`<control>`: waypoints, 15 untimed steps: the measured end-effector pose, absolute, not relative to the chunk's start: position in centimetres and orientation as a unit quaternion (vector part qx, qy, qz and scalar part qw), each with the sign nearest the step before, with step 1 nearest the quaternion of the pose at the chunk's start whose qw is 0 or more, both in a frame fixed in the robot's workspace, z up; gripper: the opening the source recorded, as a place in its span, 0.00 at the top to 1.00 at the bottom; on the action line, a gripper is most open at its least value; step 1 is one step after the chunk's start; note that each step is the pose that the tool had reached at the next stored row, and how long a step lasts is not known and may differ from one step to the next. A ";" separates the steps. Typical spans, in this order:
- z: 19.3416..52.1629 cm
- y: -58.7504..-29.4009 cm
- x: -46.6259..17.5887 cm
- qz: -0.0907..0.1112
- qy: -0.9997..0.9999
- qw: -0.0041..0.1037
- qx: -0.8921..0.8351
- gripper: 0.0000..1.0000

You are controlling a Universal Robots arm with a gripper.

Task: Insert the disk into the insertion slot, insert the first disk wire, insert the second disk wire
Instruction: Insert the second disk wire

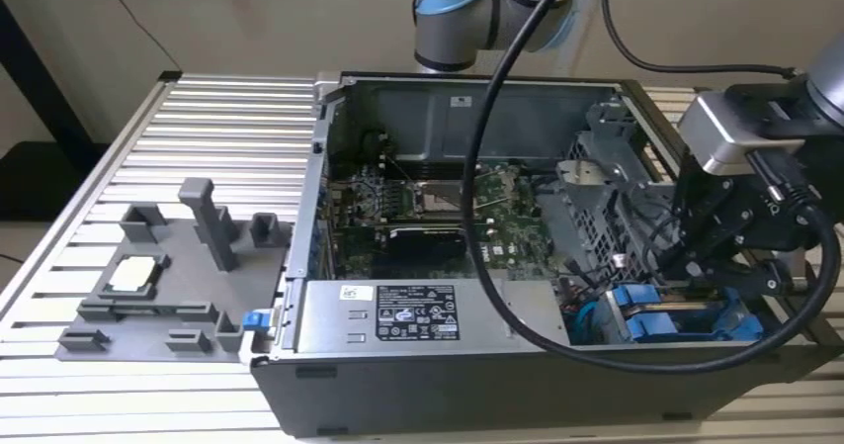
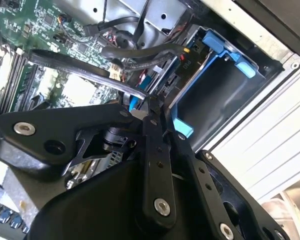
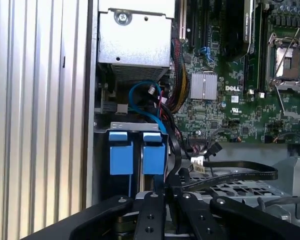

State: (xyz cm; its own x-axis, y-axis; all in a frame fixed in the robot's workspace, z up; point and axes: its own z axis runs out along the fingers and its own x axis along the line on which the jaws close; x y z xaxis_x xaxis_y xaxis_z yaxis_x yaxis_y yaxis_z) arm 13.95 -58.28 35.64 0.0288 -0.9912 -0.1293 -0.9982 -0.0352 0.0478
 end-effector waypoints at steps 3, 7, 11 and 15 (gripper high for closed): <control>35.6 -58.3 14.0 0.063 0.694 0.028 -0.716 0.84; 35.4 -58.4 14.2 0.064 0.695 0.029 -0.716 0.84; 35.0 -58.6 14.5 0.067 0.696 0.031 -0.714 0.84; 34.7 -58.7 14.9 0.068 0.697 0.033 -0.713 0.84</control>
State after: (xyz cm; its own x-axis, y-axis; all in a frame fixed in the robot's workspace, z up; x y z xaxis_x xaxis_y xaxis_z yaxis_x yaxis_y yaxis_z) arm 14.93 -58.73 34.75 0.0192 -0.9894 -0.1438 -0.9985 -0.0264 0.0482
